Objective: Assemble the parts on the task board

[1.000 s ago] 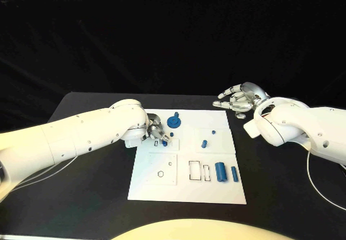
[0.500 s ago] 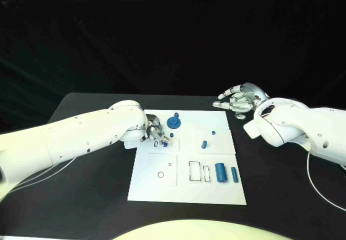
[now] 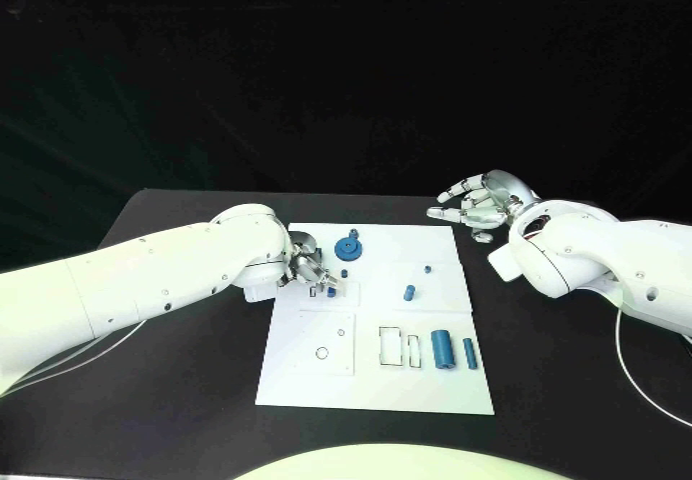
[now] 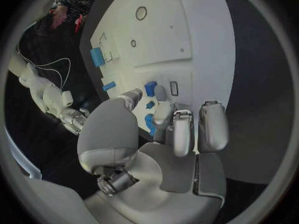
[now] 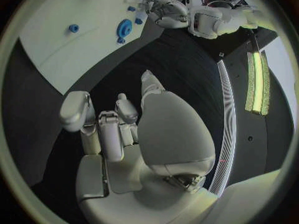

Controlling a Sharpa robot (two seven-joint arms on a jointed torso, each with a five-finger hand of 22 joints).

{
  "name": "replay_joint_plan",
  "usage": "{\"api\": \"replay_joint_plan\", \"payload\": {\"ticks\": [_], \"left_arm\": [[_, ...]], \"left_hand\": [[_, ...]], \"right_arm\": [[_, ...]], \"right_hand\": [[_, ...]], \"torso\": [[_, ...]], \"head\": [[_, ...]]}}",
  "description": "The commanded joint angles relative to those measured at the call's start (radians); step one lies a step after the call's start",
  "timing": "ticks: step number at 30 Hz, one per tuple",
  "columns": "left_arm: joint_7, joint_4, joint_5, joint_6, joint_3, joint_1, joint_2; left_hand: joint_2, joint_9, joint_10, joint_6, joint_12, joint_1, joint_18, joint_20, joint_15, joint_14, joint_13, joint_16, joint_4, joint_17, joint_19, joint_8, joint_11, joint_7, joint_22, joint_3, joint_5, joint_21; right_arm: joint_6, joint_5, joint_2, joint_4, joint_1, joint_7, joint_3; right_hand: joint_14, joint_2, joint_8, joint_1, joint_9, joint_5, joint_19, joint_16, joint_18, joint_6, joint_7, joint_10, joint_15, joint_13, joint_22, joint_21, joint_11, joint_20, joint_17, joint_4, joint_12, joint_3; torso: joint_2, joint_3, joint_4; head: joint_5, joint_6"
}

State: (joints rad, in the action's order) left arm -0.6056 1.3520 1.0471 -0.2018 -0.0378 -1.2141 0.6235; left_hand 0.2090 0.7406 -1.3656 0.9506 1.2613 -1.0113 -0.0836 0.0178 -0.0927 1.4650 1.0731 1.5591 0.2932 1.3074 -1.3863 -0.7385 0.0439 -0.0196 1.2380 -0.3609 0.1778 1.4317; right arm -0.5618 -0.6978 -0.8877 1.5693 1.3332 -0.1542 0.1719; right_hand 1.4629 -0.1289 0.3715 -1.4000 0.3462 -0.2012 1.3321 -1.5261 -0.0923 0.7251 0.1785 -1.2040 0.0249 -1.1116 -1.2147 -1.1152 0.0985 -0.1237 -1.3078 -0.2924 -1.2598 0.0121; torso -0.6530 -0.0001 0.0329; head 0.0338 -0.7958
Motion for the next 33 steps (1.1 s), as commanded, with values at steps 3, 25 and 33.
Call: {"api": "replay_joint_plan", "payload": {"ticks": [3, 25, 33], "left_arm": [[0.008, 0.013, -0.023, 0.023, 0.019, -0.002, 0.008], [0.065, -0.122, -0.041, 0.041, 0.074, -0.05, -0.015], [0.061, -0.225, -0.012, -0.021, 0.068, -0.06, -0.068]], "left_hand": [[-0.009, 0.002, 0.021, -0.015, -0.023, -0.003, 0.01, 0.001, -0.001, 0.093, -0.029, -0.01, -0.002, 0.217, 0.003, 0.007, -0.003, -0.007, -0.01, 0.015, 0.002, -0.009], [-0.048, -0.111, 0.19, -0.171, -0.194, -0.096, -0.005, 0.06, 0.065, 0.082, -0.285, -0.024, -0.001, 0.188, 0.052, 0.182, -0.081, -0.096, -0.083, 0.085, 0.015, -0.049], [-0.049, -0.113, 0.19, -0.172, -0.194, -0.096, -0.005, 0.061, 0.065, 0.083, -0.284, -0.023, 0.0, 0.191, 0.052, 0.183, -0.081, -0.096, -0.082, 0.086, 0.014, -0.049]], "right_arm": [[0.005, -0.004, 0.001, -0.003, -0.003, 0.015, 0.0], [0.007, -0.005, 0.004, -0.018, -0.005, 0.013, 0.0], [0.008, -0.005, 0.005, -0.014, -0.005, 0.013, 0.0]], "right_hand": [[0.067, 0.0, 0.004, 0.012, -0.002, 0.005, -0.006, 0.005, -0.015, -0.007, 0.003, 0.0, -0.003, 0.0, 0.0, 0.003, -0.001, -0.001, -0.107, -0.001, -0.001, 0.008], [0.067, 0.002, 0.005, 0.014, -0.002, 0.005, -0.006, 0.005, -0.015, -0.008, 0.003, -0.001, -0.003, -0.001, 0.0, 0.003, -0.001, -0.001, -0.108, -0.001, -0.003, 0.009], [0.067, 0.002, 0.005, 0.014, -0.002, 0.005, -0.006, 0.005, -0.015, -0.008, 0.003, -0.001, -0.003, -0.001, 0.0, 0.003, -0.001, -0.001, -0.108, -0.001, -0.003, 0.009]], "torso": [[0.001, -0.0001, -0.0001], [-0.005, -0.0018, -0.0003], [-0.004, -0.0013, -0.0016]], "head": [[0.004, 0.022], [0.003, 0.028], [0.003, 0.019]]}}
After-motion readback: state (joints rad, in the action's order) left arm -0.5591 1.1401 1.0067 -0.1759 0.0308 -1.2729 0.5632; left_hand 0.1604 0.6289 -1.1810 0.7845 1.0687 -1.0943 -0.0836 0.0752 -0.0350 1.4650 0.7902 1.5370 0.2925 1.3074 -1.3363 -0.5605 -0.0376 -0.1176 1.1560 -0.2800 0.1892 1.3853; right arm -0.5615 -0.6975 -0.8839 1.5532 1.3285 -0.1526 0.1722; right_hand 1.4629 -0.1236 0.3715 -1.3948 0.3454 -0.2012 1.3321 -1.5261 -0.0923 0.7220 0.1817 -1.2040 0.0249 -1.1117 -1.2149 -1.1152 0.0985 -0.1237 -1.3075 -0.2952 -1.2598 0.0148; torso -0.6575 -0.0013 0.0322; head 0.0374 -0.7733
